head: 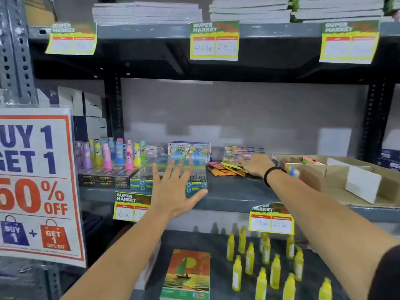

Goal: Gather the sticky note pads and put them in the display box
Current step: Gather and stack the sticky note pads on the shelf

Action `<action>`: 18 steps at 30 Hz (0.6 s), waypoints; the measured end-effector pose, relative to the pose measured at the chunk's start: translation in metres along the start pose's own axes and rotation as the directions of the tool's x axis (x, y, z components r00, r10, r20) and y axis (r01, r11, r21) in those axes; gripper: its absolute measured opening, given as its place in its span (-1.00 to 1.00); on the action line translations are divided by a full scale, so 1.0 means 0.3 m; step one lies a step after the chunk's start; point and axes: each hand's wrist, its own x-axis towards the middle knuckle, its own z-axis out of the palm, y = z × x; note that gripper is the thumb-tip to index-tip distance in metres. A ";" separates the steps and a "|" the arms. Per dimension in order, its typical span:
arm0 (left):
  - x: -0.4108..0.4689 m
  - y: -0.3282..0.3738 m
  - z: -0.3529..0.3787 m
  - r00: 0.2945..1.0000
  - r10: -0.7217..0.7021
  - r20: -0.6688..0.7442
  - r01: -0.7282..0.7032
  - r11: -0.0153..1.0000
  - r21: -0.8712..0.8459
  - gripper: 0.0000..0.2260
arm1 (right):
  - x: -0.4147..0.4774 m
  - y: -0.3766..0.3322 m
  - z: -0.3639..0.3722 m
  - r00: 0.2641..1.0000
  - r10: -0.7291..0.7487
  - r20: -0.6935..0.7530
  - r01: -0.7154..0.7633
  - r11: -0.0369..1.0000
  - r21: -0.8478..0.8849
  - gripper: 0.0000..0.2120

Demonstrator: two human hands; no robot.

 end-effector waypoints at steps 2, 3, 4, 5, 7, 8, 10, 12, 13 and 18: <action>-0.003 -0.001 0.011 0.997 0.021 -0.069 -0.021 1.000 0.000 -0.13 | 0.015 0.005 0.028 0.996 0.058 0.071 -0.058 0.998 -0.007 -0.38; -0.005 -0.002 0.023 0.993 0.038 -0.108 -0.038 0.999 0.001 -0.16 | 0.032 0.015 0.052 0.992 0.081 0.102 -0.081 0.997 -0.008 -0.38; -0.005 -0.006 0.037 0.983 0.063 -0.172 -0.058 0.998 0.030 -0.19 | 0.029 0.017 0.063 0.983 0.117 0.143 -0.115 0.993 -0.018 -0.39; -0.002 -0.009 0.049 0.974 0.082 -0.212 -0.078 0.997 0.027 -0.22 | 0.041 0.022 0.086 0.979 0.117 0.167 -0.112 0.993 -0.038 -0.40; 0.000 -0.015 0.065 0.964 0.099 -0.246 -0.095 0.995 0.028 -0.24 | 0.055 0.029 0.113 0.984 0.109 0.141 -0.102 0.993 -0.053 -0.41; -0.001 -0.018 0.066 0.955 0.105 -0.279 -0.101 0.994 0.030 -0.25 | 0.055 0.029 0.113 0.989 0.106 0.106 -0.099 0.993 -0.069 -0.42; -0.001 -0.020 0.076 0.946 0.115 -0.302 -0.109 0.993 0.037 -0.25 | 0.072 0.036 0.113 0.995 0.097 0.037 -0.094 0.992 -0.080 -0.44; -0.001 -0.021 0.078 0.943 0.118 -0.312 -0.112 0.993 0.037 -0.24 | 0.084 0.038 0.101 0.994 0.111 0.002 -0.110 0.988 -0.107 -0.45; -0.002 -0.022 0.079 0.939 0.116 -0.324 -0.111 0.993 0.033 -0.24 | 0.087 0.037 0.095 0.993 0.116 0.007 -0.114 0.985 -0.131 -0.47; -0.003 -0.020 0.081 0.927 0.120 -0.355 -0.114 0.993 0.038 -0.24 | 0.091 0.023 0.086 0.989 0.146 0.036 -0.131 0.955 -0.267 -0.57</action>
